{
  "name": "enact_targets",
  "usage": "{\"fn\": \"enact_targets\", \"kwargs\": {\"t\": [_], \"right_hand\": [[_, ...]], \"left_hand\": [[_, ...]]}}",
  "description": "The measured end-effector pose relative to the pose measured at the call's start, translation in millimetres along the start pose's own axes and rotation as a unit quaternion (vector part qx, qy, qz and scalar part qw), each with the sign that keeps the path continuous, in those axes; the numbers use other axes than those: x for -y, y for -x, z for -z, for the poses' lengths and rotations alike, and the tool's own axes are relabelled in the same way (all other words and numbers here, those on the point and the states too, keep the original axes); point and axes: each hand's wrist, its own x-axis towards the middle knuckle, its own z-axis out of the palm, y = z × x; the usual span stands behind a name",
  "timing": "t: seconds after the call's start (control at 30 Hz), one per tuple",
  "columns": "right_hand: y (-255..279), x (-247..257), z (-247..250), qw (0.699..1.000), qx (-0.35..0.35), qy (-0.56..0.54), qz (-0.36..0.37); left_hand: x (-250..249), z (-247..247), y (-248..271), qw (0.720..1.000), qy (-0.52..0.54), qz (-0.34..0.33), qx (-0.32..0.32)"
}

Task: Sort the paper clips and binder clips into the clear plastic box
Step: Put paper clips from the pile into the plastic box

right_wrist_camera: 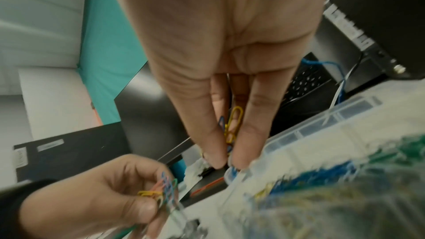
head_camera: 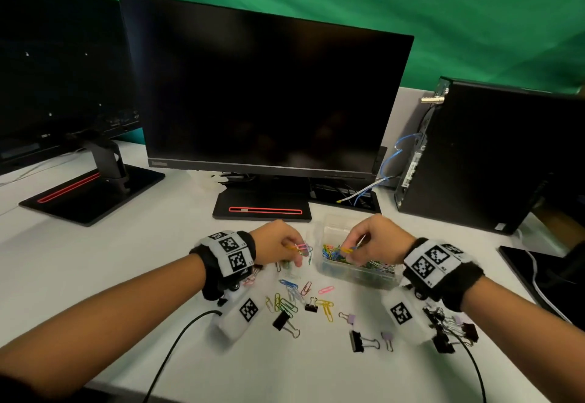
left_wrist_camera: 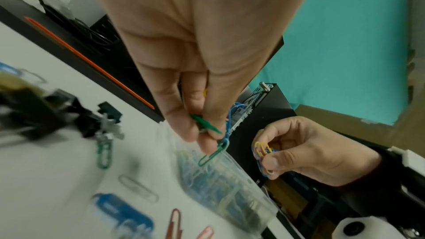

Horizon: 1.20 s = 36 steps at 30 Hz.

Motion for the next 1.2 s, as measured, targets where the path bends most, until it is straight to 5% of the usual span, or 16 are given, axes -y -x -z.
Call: {"fn": "enact_targets", "kwargs": {"t": [0.17,0.33,0.5,0.83,1.07,1.2], "right_hand": [[-9.2,-23.1,20.0,0.997,-0.059,-0.041,-0.029],[-13.1,-39.1,11.4,0.995,-0.001,-0.057,-0.080],[-8.6,-40.9,8.9,0.993,0.000,0.112,-0.037],[-8.9,-35.5,-13.8,0.970,0.086,0.229,-0.013],[-7.7,-17.5,-14.8,0.969,0.046,0.244,-0.007],[-0.3,-4.7,-17.3,0.974,0.013,0.224,0.023]], "left_hand": [[-23.1,-5.3,-29.6,0.997,0.064,-0.029,-0.011],[-38.1,-22.5,-60.8,0.994,0.103,-0.031,-0.022],[-37.0,-32.5,-74.2,0.999,0.010,-0.026,-0.019],[-33.3,-10.0,-33.6,0.994,-0.042,-0.099,-0.021],[-27.2,-24.4,5.6,0.975,-0.184,-0.029,0.120],[-28.1,-40.7,12.6,0.965,-0.227,-0.028,0.131]]}}
